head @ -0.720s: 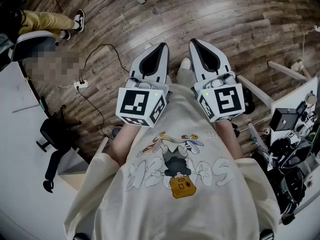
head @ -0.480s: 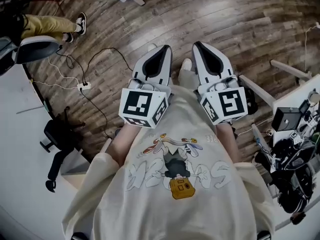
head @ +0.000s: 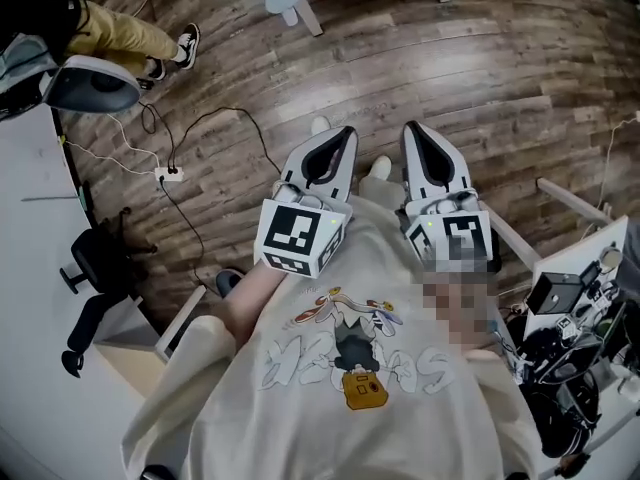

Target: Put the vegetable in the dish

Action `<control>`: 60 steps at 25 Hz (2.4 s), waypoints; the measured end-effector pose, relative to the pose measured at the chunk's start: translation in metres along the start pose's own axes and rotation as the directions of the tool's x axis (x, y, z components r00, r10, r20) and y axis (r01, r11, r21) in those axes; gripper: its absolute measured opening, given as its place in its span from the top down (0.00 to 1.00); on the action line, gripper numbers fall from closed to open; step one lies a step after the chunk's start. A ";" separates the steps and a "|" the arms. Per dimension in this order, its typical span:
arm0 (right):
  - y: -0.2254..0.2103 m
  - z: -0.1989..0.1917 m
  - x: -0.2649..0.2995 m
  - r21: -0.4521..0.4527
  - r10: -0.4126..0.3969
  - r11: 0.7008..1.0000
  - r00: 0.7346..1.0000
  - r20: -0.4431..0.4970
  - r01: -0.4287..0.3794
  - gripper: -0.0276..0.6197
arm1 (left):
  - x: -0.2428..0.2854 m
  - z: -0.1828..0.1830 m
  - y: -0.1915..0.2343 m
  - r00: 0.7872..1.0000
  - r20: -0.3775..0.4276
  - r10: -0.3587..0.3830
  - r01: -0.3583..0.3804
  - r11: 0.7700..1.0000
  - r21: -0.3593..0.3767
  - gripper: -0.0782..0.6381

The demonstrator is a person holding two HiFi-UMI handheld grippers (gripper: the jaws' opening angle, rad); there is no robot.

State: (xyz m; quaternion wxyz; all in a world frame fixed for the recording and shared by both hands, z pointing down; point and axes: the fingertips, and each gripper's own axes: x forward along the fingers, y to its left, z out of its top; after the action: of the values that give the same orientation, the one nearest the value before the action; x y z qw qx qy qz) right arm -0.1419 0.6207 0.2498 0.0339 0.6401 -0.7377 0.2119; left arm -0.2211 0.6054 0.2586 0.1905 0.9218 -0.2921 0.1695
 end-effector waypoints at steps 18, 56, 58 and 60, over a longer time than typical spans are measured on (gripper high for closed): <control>0.099 0.067 0.187 -0.024 0.034 0.999 0.999 0.021 -0.033 0.92 | -0.016 0.077 0.199 0.991 0.130 0.013 -0.003 0.997 -0.076 0.90; -0.185 0.189 0.307 -0.126 0.214 0.968 0.976 -0.041 -0.217 0.92 | 0.284 0.213 0.165 0.979 0.021 0.201 -0.199 0.978 -0.060 0.90; -0.184 0.192 0.315 -0.137 0.209 0.968 0.977 -0.036 -0.212 0.92 | 0.289 0.216 0.171 0.981 0.028 0.194 -0.192 0.979 -0.066 0.90; -0.186 0.195 0.325 -0.139 0.203 0.969 0.979 -0.035 -0.206 0.92 | 0.296 0.218 0.182 0.981 0.034 0.189 -0.186 0.979 -0.077 0.90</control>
State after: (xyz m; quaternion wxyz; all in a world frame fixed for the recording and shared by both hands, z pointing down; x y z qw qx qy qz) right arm 0.0217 0.2317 0.2273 0.0648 0.5546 -0.8125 0.1677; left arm -0.0584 0.2289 0.2405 0.2016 0.8857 -0.3877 0.1570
